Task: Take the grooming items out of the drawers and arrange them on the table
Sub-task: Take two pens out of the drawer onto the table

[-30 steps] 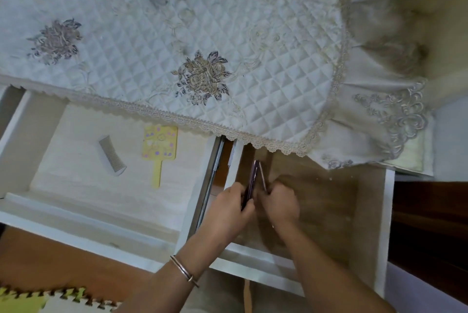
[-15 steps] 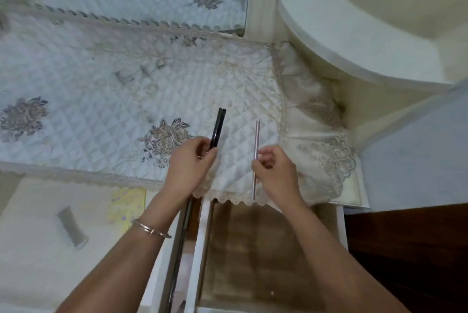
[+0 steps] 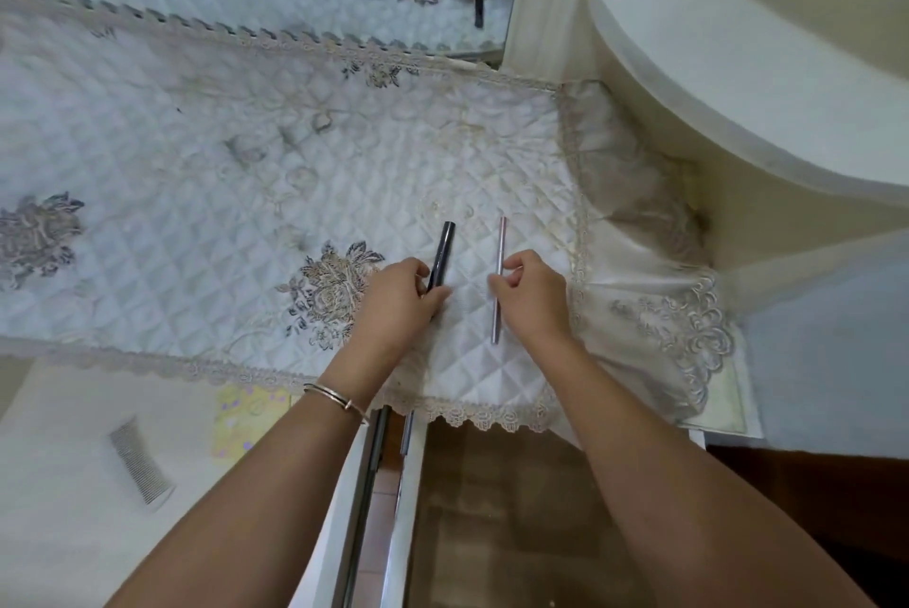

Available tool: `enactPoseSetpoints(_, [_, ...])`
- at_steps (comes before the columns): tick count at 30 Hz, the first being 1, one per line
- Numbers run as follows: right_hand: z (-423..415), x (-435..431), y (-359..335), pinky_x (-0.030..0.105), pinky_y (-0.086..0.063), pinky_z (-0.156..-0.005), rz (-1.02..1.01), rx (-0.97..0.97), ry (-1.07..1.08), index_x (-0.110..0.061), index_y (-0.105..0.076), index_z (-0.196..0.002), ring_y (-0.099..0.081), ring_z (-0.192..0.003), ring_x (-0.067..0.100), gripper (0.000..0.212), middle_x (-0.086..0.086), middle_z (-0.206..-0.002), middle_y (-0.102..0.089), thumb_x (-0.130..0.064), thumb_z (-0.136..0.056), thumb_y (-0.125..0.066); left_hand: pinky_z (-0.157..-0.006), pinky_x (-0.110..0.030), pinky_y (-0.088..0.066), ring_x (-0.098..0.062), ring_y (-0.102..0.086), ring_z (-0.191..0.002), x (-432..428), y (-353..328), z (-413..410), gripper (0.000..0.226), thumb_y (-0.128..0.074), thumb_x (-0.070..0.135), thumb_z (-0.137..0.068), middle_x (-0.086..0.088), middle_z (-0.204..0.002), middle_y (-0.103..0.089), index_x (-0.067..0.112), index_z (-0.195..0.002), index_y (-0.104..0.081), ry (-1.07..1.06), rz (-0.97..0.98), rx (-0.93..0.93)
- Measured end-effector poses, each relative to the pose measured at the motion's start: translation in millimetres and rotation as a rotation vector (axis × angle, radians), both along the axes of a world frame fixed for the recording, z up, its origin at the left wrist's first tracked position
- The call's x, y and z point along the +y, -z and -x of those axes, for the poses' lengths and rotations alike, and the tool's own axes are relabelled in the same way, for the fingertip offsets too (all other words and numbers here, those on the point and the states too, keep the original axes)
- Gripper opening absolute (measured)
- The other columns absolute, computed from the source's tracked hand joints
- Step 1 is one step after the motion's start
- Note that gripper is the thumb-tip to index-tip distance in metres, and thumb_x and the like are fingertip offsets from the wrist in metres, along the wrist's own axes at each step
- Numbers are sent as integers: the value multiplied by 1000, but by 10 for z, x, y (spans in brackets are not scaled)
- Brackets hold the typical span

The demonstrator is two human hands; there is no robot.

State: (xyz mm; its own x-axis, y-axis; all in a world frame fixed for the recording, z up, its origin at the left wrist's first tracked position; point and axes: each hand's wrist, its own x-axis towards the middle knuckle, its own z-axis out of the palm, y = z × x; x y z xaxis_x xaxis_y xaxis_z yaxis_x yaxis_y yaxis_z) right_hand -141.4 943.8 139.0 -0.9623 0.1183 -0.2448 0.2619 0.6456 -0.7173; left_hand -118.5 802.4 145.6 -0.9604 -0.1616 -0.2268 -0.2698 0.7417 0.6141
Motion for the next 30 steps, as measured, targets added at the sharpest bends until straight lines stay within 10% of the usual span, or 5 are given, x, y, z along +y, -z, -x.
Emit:
enactPoseSetpoints(12, [-1115,273,-183,25,-48,-72,16,11,-207,-16,-58,-109,-56,-77,10,21,-5,-89,-58,-18,-87,-54,-77,-34,-50,-20,-62,-81,-507,-42,-1560,20,-50,23,-90,2,-90,-64,15,-103,-63,-307,32,-65])
enactPoseSetpoints(21, [-2349,263,271,30,-43,-95,-381,-272,-667,-18,-48,-124,-50,-114,21,38,1,-127,-53,-28,-87,-50,-83,-32,-48,-23,-60,-103,-933,307,-3151,30,-49,25,-91,-5,-114,-67,13,-116,-60,-375,209,-364])
enactPoseSetpoints(30, [-2206,-994,139,27,-39,-97,-145,-60,-650,-20,-48,-127,-46,-120,15,36,-1,-129,-52,-24,-91,-49,-94,-35,-44,-25,-52,-116,-1889,455,-3023,38,-48,26,-90,-8,-126,-58,14,-126,-51,-390,185,-336])
